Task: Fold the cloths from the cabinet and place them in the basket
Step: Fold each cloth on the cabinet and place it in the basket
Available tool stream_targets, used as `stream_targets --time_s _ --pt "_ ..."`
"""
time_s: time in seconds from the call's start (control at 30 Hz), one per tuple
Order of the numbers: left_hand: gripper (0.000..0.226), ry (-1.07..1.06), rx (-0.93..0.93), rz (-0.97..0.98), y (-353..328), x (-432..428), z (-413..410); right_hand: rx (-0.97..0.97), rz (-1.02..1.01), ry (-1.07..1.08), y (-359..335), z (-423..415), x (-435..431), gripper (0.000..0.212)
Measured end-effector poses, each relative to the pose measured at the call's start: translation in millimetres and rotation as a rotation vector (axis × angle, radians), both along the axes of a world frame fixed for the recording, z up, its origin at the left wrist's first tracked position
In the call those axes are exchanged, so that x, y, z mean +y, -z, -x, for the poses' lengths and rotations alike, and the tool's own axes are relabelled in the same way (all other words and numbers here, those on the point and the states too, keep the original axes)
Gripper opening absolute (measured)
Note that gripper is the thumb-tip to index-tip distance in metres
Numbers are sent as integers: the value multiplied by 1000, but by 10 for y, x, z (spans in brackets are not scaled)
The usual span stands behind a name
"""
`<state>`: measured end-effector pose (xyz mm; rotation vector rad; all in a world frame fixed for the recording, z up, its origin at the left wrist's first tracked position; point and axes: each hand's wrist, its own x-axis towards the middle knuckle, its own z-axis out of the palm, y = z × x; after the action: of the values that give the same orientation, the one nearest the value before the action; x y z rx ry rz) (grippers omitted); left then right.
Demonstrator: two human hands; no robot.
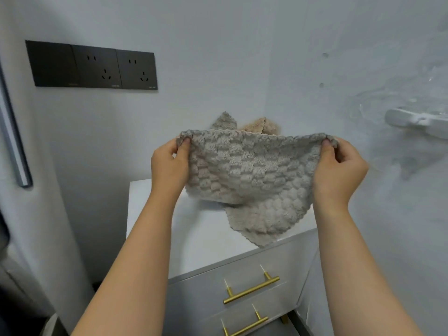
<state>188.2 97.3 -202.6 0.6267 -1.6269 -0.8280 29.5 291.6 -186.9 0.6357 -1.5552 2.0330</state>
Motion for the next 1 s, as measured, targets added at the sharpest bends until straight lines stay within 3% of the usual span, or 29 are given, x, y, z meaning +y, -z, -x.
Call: stream_targets --time_s 0.07,0.13,0.17,0.23,0.3,0.4,0.5,0.57,0.63,0.7,0.77,0.8,0.87,0.93,1.0 --pt "29 193 144 -262 -104 79 -29 -24 -2 -62 -62 -2 43 33" --pt "26 619 300 -575 -188 125 -72 -67 47 -199 -142 -1 91 29" --pt "33 806 295 -691 -214 119 -115 -110 96 -300 -177 9 106 24" --pt "45 960 164 -786 -199 93 -173 -220 169 -494 -215 24 129 23" --pt "42 902 76 -806 -161 72 -145 -262 123 -461 -187 62 118 22" --pt "30 574 90 -844 -2 -49 -9 -250 -112 -146 -48 172 33 26" --pt "29 429 94 -907 193 -173 48 -303 -147 -88 132 194 -72 5" --pt "48 453 117 -925 316 -195 70 -303 -198 -97 233 187 -129 35" --pt "64 304 76 -832 418 -176 113 -228 -466 -25 362 180 -190 59" --pt "74 5 -240 -555 464 -124 142 -134 -716 18 523 131 -252 67" --pt "70 -120 -515 -152 478 -75 177 -33 -876 12 710 115 -314 58" --pt "61 -58 -597 -19 486 -52 219 8 -946 -35 775 99 -336 48" --pt "45 176 -855 37 497 49 313 9 -1161 -202 865 79 -371 32" --pt "55 372 -1268 47 604 142 415 -3 -1453 -337 918 64 -380 32" --pt "71 395 -1509 106 716 164 472 18 -1584 -293 953 83 -386 37"
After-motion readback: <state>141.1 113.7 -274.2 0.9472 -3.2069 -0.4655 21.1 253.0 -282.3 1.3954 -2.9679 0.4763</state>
